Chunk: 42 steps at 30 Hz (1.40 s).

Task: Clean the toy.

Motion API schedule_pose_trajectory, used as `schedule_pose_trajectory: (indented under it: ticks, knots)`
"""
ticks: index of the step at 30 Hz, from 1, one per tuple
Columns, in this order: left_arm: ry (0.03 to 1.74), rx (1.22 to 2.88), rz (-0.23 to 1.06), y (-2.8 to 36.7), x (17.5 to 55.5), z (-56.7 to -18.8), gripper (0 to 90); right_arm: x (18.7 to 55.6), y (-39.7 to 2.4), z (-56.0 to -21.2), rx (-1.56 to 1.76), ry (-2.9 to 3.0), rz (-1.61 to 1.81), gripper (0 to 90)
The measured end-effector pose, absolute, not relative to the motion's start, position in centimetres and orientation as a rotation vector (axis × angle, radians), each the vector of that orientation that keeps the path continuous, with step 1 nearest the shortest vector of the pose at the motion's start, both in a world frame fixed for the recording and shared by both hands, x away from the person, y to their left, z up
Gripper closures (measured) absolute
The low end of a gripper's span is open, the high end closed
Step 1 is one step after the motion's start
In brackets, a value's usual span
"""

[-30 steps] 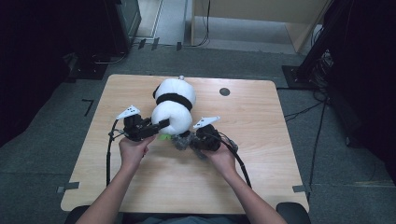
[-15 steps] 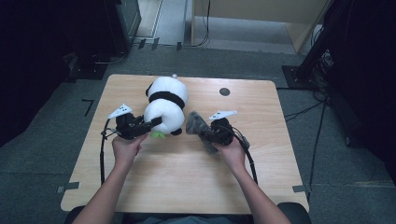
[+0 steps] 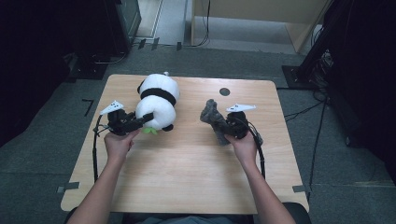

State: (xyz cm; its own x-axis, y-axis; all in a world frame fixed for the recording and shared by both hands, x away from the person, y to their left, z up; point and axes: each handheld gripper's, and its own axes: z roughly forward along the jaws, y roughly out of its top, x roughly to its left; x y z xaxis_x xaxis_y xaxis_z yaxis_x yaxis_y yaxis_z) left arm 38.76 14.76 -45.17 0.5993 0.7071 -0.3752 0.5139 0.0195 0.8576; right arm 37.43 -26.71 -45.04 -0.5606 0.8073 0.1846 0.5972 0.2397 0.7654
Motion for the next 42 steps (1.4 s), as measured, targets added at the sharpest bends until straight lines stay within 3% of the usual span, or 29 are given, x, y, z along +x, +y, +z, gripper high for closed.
schedule_pose_trajectory:
  ticks: [10, 23, 33, 39, 42]
  knots:
    - [1.061, 1.671, 0.203, 16.1, 40.1, -46.4, 44.0, 38.5, -30.1, -45.7, 1.428, 2.185, 1.198, 74.8]
    - [1.023, 1.804, 0.234, 16.8, 40.5, -48.0, 36.0, 40.2, -32.5, -48.4, 1.513, 2.155, 1.113, 71.8]
    - [1.012, 1.812, 0.206, 17.3, 40.7, -48.6, 25.8, 41.2, -33.8, -50.5, 1.576, 2.149, 1.101, 60.2]
    - [1.000, 1.839, 0.222, 17.1, 40.7, -48.4, 13.6, 41.0, -32.9, -51.0, 1.547, 2.152, 1.092, 45.4]
    - [1.014, 1.843, 0.225, 17.0, 40.7, -48.3, 13.1, 41.0, -32.9, -50.8, 1.555, 2.158, 1.110, 39.4]
